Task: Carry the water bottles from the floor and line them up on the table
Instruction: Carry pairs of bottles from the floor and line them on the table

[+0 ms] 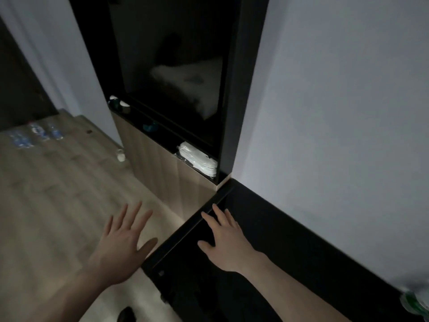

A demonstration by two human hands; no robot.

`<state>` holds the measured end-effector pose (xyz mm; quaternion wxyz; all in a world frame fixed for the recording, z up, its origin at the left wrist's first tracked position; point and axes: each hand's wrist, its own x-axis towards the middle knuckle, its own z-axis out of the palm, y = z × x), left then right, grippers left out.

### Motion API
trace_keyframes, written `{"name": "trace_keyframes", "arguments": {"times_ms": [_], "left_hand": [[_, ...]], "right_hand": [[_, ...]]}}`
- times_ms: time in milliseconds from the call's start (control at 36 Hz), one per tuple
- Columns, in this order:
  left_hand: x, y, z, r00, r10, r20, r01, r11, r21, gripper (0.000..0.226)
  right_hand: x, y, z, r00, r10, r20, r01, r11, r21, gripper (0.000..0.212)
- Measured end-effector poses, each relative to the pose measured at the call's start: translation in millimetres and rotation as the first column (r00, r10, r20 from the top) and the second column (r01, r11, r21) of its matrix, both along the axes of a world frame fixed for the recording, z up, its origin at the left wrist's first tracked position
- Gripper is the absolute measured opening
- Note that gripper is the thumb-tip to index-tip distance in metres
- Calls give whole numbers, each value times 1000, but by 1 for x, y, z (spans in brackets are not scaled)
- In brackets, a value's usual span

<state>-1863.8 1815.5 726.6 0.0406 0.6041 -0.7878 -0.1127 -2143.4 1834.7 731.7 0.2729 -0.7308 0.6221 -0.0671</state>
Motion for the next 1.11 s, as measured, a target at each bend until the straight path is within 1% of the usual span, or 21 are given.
{"name": "trace_keyframes", "arguments": {"times_ms": [139,222,306,389,444,583,722,833,972,1111], "left_hand": [[76,-36,-2,996,83,25,-83,996,-13,96],[126,-62,-3,991,133,-1,-133,991,-16,98],[180,-90,3,987,163,9,-162,987,-12,99],[236,-116,11,983,179,31,-178,984,-15,105],[273,-135,16,981,181,65,-180,983,-25,105],[351,-185,31,982,173,81,-171,985,-36,105],[407,-239,33,975,202,87,-196,978,-71,91],[445,-285,26,966,238,105,-230,970,-85,90],[498,-350,12,948,302,99,-294,952,-86,88],[549,-418,13,919,365,153,-360,931,-57,93]], "right_hand": [[69,-60,4,996,85,-6,-85,996,-23,73],[121,-101,2,995,100,-8,-100,995,-23,73],[178,-141,4,994,106,1,-106,994,-8,73],[237,-178,9,993,118,4,-118,993,-14,74],[276,-201,13,992,125,8,-125,992,-31,75],[355,-250,28,991,129,20,-128,990,-59,73],[411,-305,35,987,160,11,-159,985,-63,74],[447,-359,34,983,185,-17,-185,981,-55,75],[493,-438,16,970,237,-50,-240,970,-42,76],[543,-525,4,958,278,-67,-280,959,-34,78]]}}
